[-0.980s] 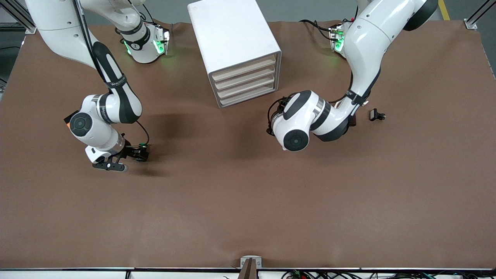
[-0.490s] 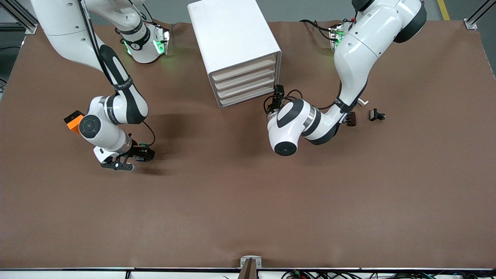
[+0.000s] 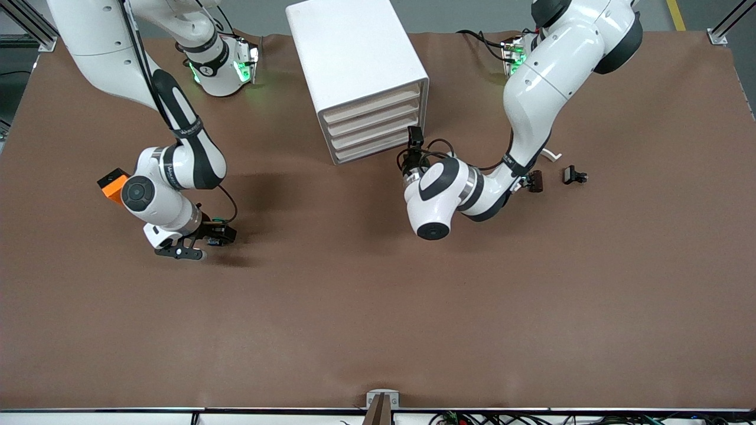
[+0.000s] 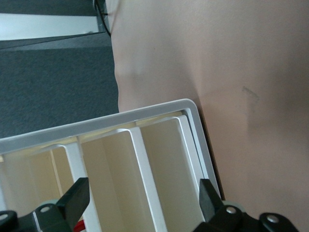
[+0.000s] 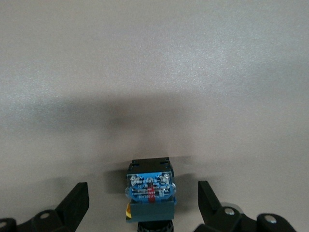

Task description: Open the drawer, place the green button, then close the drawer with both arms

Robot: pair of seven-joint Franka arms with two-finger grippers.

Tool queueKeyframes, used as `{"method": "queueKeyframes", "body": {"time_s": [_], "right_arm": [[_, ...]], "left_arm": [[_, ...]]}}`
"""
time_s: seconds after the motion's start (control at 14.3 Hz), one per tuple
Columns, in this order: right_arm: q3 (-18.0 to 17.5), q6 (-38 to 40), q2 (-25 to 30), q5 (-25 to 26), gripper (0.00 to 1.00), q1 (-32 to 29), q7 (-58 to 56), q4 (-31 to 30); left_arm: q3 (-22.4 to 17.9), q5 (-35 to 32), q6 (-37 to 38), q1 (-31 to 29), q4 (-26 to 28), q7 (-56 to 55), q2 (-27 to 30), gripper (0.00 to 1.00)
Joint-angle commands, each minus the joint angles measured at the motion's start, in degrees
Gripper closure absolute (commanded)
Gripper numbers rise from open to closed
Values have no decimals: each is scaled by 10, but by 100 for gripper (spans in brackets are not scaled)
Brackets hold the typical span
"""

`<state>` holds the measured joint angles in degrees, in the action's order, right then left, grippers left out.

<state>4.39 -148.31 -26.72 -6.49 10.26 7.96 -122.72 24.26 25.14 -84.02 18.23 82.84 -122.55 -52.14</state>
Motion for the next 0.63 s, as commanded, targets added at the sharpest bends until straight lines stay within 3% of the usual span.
{"method": "queueKeyframes", "body": {"time_s": [0.0,0.56], "right_arm": [[3,-1,1,-12,0,5,3,-1],[3,0,-1,-12,0,4,3,-1]], "left_arm": [[-2,27,14,3,-16,-23,-19,0],[-2,37,21,12,-12,-35,-38,0]]}}
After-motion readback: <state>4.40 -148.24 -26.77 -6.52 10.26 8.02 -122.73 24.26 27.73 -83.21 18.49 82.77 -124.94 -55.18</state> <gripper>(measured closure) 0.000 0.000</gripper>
